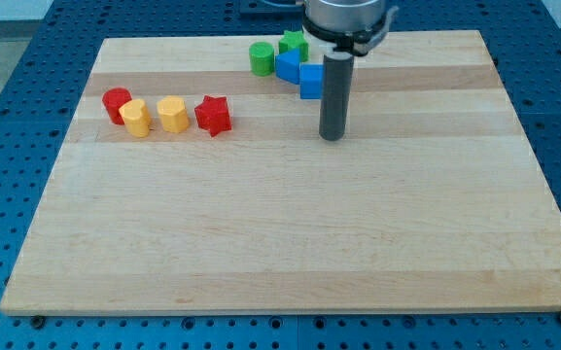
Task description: Slide the blue cube towards the center
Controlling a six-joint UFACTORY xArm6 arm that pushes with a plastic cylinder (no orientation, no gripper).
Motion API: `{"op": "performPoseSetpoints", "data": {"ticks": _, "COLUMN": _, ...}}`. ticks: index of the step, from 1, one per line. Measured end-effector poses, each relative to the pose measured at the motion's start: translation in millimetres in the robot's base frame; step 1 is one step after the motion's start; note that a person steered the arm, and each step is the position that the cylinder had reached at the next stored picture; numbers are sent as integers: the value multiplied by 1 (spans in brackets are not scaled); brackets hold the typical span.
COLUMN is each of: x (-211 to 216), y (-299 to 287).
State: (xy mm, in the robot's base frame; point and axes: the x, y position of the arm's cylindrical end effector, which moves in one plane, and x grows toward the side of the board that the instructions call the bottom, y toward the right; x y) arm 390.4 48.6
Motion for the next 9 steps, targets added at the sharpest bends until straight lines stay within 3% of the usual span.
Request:
{"op": "performPoseSetpoints", "data": {"ticks": 2, "x": -48, "y": 79}}
{"op": "performPoseSetpoints", "data": {"ticks": 3, "x": -101, "y": 79}}
{"op": "performPoseSetpoints", "data": {"ticks": 4, "x": -122, "y": 78}}
{"op": "performPoseSetpoints", "data": {"ticks": 9, "x": -122, "y": -23}}
